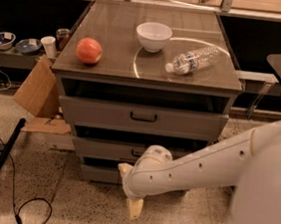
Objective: Open bottom drawer
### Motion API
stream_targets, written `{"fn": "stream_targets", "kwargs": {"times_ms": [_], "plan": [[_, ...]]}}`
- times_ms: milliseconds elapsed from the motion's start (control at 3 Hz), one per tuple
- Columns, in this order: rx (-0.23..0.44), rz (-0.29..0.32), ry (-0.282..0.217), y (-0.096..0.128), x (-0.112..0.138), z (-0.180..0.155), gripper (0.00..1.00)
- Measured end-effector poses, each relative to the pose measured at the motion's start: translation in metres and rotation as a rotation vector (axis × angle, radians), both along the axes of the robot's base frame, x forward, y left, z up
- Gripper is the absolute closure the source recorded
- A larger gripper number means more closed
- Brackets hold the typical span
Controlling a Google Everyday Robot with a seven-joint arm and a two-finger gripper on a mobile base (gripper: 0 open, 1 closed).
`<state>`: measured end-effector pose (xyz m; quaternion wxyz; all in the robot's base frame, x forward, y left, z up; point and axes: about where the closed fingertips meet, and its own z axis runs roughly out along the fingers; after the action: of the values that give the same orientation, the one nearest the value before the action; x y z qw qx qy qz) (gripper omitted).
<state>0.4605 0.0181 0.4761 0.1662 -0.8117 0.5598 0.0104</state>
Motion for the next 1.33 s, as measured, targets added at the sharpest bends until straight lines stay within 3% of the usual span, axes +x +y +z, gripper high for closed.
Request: {"fn": "stream_targets", "kwargs": {"times_ms": [1000, 1333], "plan": [[0.012, -0.013, 0.122, 0.035, 0.037, -0.153, 0.0], [0.057, -0.085, 0.136, 0.046, 0.052, -0.182, 0.0]]}}
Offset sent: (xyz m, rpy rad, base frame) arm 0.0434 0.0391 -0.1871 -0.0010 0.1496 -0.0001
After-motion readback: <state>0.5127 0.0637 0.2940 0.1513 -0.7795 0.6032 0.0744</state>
